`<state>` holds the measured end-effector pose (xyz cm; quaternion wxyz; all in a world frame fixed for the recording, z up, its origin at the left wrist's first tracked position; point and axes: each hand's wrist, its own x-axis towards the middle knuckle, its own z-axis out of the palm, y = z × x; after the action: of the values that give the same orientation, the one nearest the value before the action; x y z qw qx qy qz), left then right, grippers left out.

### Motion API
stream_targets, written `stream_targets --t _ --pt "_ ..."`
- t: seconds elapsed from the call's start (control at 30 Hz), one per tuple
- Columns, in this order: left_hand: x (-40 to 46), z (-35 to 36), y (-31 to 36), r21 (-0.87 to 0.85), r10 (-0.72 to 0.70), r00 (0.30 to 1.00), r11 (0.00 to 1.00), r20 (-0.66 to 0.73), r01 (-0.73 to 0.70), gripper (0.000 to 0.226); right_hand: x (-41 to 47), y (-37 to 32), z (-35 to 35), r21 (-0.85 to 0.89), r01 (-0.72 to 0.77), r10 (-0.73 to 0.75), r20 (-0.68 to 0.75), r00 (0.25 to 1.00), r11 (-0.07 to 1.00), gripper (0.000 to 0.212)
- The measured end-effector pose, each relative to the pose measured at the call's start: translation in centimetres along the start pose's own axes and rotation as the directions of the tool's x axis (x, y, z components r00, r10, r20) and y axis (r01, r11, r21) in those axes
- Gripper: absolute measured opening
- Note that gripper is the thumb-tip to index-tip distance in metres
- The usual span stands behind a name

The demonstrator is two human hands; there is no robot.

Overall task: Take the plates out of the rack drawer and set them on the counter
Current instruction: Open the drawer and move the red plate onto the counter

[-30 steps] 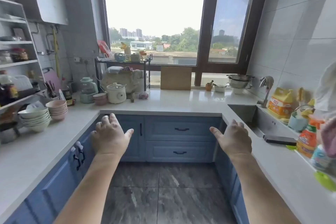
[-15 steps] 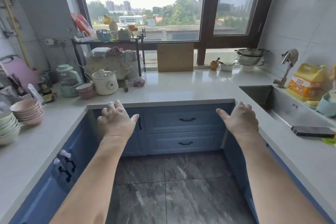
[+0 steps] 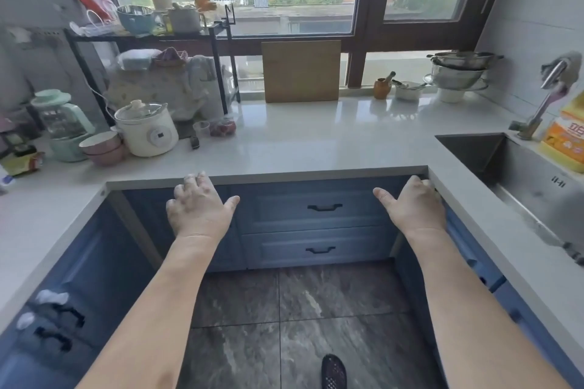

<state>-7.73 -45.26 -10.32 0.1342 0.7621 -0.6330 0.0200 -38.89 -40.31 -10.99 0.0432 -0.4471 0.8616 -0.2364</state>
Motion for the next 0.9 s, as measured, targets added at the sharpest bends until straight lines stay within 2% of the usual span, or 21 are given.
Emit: stream_targets --t 0.43,0.63,0.9 --pt "15.4 11.7 11.6 0.015 -0.110 0.991 0.994 0.077 0.109 0.079 22.5 0.1 12.4 -0.042 0.012 -0.002 0.224 0.975 0.999 0.069" --pt "18.1 17.4 12.5 -0.049 -0.166 0.979 0.984 0.117 0.173 0.078 26.0 1.5 20.8 -0.084 -0.024 0.055 0.378 0.924 0.996 0.064" --pt "19.1 24.0 12.0 -0.089 -0.193 0.969 0.974 0.154 0.208 0.079 27.2 1.7 31.1 -0.129 0.039 0.031 0.502 0.864 0.991 0.059"
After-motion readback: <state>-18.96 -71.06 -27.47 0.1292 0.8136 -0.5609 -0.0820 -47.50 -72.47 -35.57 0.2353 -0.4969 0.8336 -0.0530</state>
